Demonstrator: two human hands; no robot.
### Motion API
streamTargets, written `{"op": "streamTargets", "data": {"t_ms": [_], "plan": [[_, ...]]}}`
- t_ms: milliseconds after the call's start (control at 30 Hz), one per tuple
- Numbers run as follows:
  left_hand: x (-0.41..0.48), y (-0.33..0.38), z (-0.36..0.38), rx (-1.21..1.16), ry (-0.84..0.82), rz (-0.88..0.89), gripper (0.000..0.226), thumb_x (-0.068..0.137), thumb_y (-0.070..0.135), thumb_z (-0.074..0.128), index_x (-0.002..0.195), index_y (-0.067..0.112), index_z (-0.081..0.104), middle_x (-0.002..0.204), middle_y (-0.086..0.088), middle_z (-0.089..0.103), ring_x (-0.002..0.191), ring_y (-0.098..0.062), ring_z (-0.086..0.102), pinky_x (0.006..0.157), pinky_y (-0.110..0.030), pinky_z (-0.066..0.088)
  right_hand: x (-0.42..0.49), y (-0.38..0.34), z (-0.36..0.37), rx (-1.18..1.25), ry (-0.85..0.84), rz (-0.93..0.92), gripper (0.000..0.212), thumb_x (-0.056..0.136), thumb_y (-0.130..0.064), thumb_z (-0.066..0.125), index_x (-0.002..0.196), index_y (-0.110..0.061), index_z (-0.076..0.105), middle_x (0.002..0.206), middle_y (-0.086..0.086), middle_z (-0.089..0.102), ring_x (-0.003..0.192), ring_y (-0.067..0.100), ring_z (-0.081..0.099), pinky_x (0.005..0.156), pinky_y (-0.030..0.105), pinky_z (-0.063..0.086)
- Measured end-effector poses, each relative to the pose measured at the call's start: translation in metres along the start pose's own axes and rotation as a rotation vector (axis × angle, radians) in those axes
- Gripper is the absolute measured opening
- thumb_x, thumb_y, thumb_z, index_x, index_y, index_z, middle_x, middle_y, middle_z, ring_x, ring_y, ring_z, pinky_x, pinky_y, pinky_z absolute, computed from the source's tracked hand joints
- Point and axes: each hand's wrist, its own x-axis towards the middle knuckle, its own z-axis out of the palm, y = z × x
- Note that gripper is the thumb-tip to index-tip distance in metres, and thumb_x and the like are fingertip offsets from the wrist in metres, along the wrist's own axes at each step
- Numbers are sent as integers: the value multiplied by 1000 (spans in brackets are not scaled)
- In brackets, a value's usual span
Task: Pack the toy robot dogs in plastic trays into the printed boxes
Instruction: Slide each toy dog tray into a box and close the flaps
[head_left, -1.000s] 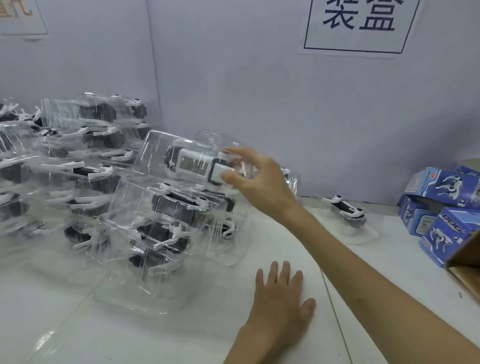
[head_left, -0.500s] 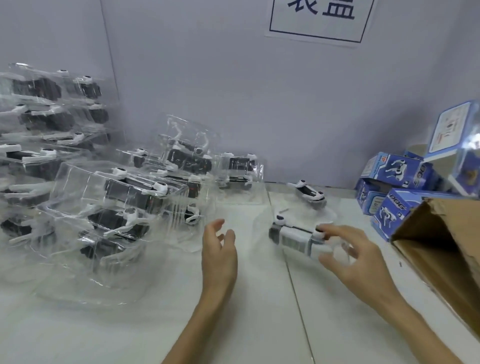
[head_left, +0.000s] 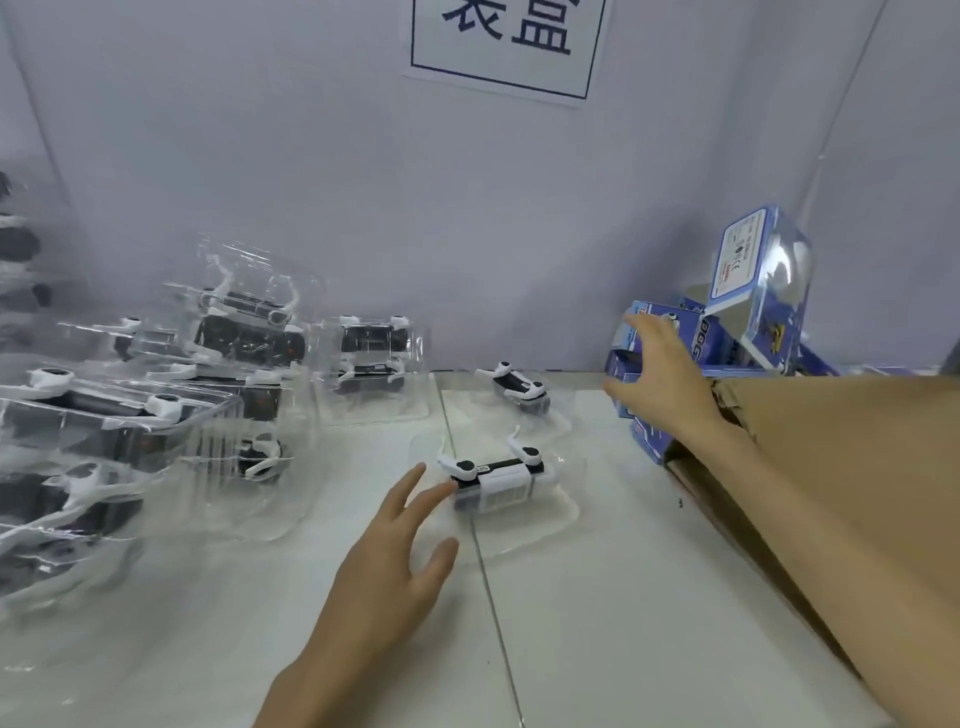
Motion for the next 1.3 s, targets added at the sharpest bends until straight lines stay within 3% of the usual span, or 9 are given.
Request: {"op": "streamTargets", "data": {"t_ms": [133, 267, 467, 567, 700, 867, 1000, 1133, 1300], "plan": [[-3, 0, 6, 37, 11, 4, 47, 97, 31, 61, 136, 48, 44, 157, 34, 13, 114, 2, 57, 87, -29, 52, 50, 33, -5, -466, -37, 46, 94, 80, -36, 80, 152, -12, 25, 154, 16, 30, 138, 37, 36, 102, 52, 40], [-2, 4, 11, 22, 62, 47, 37, 93, 27, 66, 110, 52, 44, 153, 30, 22, 92, -6, 66, 81, -31, 55, 76, 62, 7, -725, -134, 152, 115, 80, -50, 78, 157, -8, 4, 161, 23, 17, 147, 41, 23, 113, 53, 31], [3, 9, 11, 71, 127, 179, 28, 72, 55, 55, 93, 45, 40, 128, 32, 43, 74, 3, 54, 59, -19, 51, 104, 73, 16, -896, 23, 162, 88, 80, -49, 78, 142, -7, 33, 137, 17, 44, 128, 32, 46, 99, 44, 47], [6, 11, 6, 57, 157, 242, 24, 70, 48, 62, 85, 39, 46, 105, 24, 51, 66, 0, 52, 53, -6, 41, 111, 59, 1, -611, 105, 143, 85, 75, -55, 79, 133, -4, 44, 135, 21, 44, 123, 39, 48, 94, 49, 49], [4, 15, 9, -18, 113, 255, 22, 74, 48, 64, 89, 43, 49, 105, 20, 52, 73, -7, 57, 63, -7, 43, 107, 19, -38, -133, 281, 75, 63, 76, -43, 77, 123, -7, 53, 124, 14, 49, 112, 33, 54, 83, 39, 48], [-2, 19, 5, -47, 53, 260, 22, 79, 45, 68, 88, 50, 48, 111, 15, 52, 81, -8, 59, 69, -11, 44, 47, -38, -70, 507, 286, 35, 61, 71, -42, 84, 120, -17, 57, 111, 0, 61, 94, 21, 62, 73, 35, 52], [-5, 20, 2, -48, 14, 231, 15, 83, 50, 65, 89, 49, 51, 114, 16, 49, 82, -6, 58, 69, -11, 43, -38, -70, -56, 1151, 167, 87, 33, 67, -49, 76, 93, -29, 71, 79, -2, 73, 65, 17, 70, 58, 31, 59], [-5, 24, 0, -134, 65, 132, 24, 81, 61, 58, 99, 45, 59, 119, 18, 49, 81, -12, 59, 67, -13, 42, -79, -81, -15, 1438, 3, 227, 44, 71, -33, 77, 107, -11, 62, 79, 0, 69, 62, 17, 62, 62, 38, 62], [-1, 28, -6, -341, 230, 28, 48, 75, 62, 60, 117, 41, 53, 121, 21, 57, 89, -11, 61, 71, -15, 44, -92, -87, 15, 1643, -21, 280, 36, 78, -35, 63, 109, -18, 63, 94, 4, 73, 72, 22, 67, 62, 39, 60]]}}
